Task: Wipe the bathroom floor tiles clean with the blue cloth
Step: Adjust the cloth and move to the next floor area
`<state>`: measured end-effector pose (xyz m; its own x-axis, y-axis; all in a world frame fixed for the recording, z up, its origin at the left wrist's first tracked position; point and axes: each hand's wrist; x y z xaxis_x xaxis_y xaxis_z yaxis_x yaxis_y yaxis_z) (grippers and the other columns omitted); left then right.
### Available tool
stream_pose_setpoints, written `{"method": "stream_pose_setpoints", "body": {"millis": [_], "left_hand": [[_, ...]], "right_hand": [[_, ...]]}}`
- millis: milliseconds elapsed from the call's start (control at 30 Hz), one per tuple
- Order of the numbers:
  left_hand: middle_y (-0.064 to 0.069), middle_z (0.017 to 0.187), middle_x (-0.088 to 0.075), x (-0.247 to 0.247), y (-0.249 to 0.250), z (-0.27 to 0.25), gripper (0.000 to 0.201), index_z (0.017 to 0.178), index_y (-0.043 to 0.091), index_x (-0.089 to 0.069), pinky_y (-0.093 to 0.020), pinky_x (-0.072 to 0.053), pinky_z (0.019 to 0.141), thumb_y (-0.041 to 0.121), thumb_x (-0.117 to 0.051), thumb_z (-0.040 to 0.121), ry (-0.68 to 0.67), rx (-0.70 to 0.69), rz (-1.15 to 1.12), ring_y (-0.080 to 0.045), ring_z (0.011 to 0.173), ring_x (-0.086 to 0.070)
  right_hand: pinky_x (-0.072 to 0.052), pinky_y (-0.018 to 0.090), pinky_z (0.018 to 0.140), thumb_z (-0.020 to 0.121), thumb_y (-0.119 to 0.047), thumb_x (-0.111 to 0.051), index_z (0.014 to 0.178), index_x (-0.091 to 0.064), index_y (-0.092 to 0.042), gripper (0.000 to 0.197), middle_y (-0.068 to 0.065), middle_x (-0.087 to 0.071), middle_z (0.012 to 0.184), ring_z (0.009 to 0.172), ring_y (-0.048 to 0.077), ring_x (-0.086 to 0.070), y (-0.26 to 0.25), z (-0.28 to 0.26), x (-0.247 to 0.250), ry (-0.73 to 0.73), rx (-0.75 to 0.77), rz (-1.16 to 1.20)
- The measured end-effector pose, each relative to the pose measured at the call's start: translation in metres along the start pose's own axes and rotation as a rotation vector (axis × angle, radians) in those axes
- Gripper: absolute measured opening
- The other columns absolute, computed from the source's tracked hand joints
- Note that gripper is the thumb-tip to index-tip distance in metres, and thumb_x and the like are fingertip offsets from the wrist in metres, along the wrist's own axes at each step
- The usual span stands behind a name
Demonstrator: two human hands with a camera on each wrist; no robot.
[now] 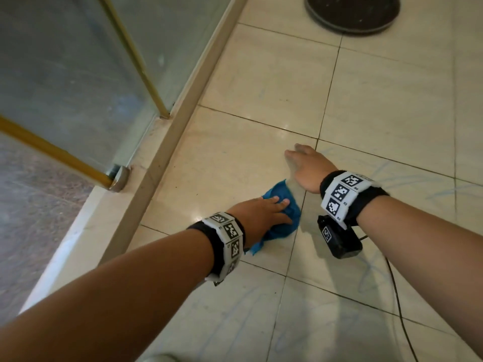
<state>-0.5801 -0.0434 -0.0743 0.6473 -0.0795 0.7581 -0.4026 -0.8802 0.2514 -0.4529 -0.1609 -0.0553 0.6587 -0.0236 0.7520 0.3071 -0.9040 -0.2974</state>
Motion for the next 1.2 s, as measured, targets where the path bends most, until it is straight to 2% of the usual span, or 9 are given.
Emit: {"method": "stream_pose_setpoints", "body": {"millis": [67, 167, 300, 400, 533, 800, 1000, 1100, 1200], "left_hand": [[-0.003, 0.159, -0.019, 0.009, -0.005, -0.009, 0.06, 0.146, 0.025, -0.034, -0.038, -0.03, 0.113, 0.008, -0.057, 0.094, 0.086, 0.052, -0.125, -0.023, 0.144, -0.025], [-0.006, 0.129, -0.054, 0.024, -0.014, -0.025, 0.041, 0.135, 0.024, -0.046, -0.037, -0.045, 0.093, 0.018, -0.053, 0.094, 0.305, 0.24, -0.405, -0.025, 0.114, -0.053], [-0.003, 0.113, -0.059, 0.041, -0.029, -0.039, 0.042, 0.127, 0.021, -0.048, -0.025, -0.04, 0.076, 0.027, -0.066, 0.089, 0.56, 0.407, -0.823, -0.018, 0.095, -0.054], [-0.001, 0.111, -0.057, 0.048, -0.036, -0.044, 0.05, 0.128, 0.023, -0.045, -0.023, -0.046, 0.068, 0.031, -0.07, 0.086, 0.602, 0.463, -1.101, -0.017, 0.094, -0.057], [-0.008, 0.117, -0.058, 0.055, -0.036, -0.046, 0.061, 0.14, 0.02, -0.037, -0.033, -0.053, 0.086, 0.021, -0.069, 0.088, 0.603, 0.42, -1.343, -0.022, 0.101, -0.061], [-0.018, 0.115, -0.063, 0.058, -0.038, -0.05, 0.048, 0.116, 0.027, -0.042, -0.031, -0.054, 0.071, 0.0, -0.067, 0.085, 0.686, 0.284, -1.518, -0.026, 0.094, -0.066], [-0.012, 0.117, -0.059, 0.053, -0.042, -0.05, 0.059, 0.116, 0.029, -0.047, -0.035, -0.056, 0.076, -0.014, -0.062, 0.078, 0.604, 0.24, -1.365, -0.026, 0.09, -0.065], [-0.004, 0.118, -0.056, 0.048, -0.044, -0.051, 0.067, 0.131, 0.029, -0.041, -0.027, -0.053, 0.078, -0.005, -0.068, 0.079, 0.52, 0.288, -1.099, -0.017, 0.09, -0.063], [0.001, 0.135, -0.046, 0.046, -0.042, -0.049, 0.079, 0.143, 0.028, -0.034, -0.031, -0.046, 0.096, 0.014, -0.076, 0.078, 0.527, 0.301, -0.885, -0.017, 0.117, -0.052]], "right_hand": [[-0.021, 0.036, 0.115, 0.09, -0.005, -0.037, 0.146, -0.029, -0.025, 0.06, 0.0, -0.014, 0.157, 0.141, 0.022, -0.02, -0.005, -0.004, 0.003, 0.005, 0.017, 0.027], [-0.027, 0.031, 0.109, 0.09, -0.004, -0.038, 0.14, -0.04, -0.025, 0.053, 0.002, -0.03, 0.149, 0.135, 0.022, -0.032, -0.011, -0.015, 0.013, 0.065, 0.096, 0.121], [-0.036, 0.02, 0.088, 0.093, -0.015, -0.05, 0.125, -0.054, -0.027, 0.035, -0.003, -0.054, 0.124, 0.108, 0.014, -0.053, -0.021, -0.033, 0.025, 0.212, 0.244, 0.274], [-0.039, 0.014, 0.073, 0.091, -0.018, -0.055, 0.117, -0.057, -0.03, 0.029, -0.009, -0.06, 0.106, 0.089, 0.01, -0.056, -0.031, -0.046, 0.033, 0.224, 0.294, 0.368], [-0.045, 0.018, 0.074, 0.09, -0.023, -0.057, 0.119, -0.054, -0.035, 0.031, -0.012, -0.062, 0.102, 0.085, 0.003, -0.059, -0.039, -0.054, 0.031, 0.122, 0.319, 0.396], [-0.043, 0.008, 0.067, 0.074, -0.021, -0.078, 0.135, -0.036, -0.036, 0.075, -0.014, -0.05, 0.113, 0.088, 0.0, -0.059, -0.035, -0.056, 0.014, 0.109, 0.357, 0.447], [-0.041, 0.002, 0.056, 0.082, -0.007, -0.063, 0.116, -0.057, -0.028, 0.04, -0.002, -0.064, 0.095, 0.077, 0.003, -0.058, -0.02, -0.047, 0.016, 0.279, 0.274, 0.458], [-0.042, 0.007, 0.065, 0.086, -0.006, -0.058, 0.106, -0.063, -0.026, 0.029, -0.007, -0.064, 0.099, 0.084, 0.005, -0.057, -0.015, -0.046, 0.021, 0.26, 0.289, 0.435], [-0.045, 0.018, 0.077, 0.089, -0.002, -0.05, 0.102, -0.062, -0.03, 0.033, -0.008, -0.062, 0.102, 0.092, 0.009, -0.057, -0.013, -0.045, 0.025, 0.208, 0.287, 0.464]]}}
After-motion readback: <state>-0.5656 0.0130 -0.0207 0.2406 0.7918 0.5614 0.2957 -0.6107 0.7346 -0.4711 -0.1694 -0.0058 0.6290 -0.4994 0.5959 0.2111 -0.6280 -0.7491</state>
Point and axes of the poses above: each hand's wrist, its own z-axis towards the middle knuckle, its own x-axis out of the back of the hand, y = z × x
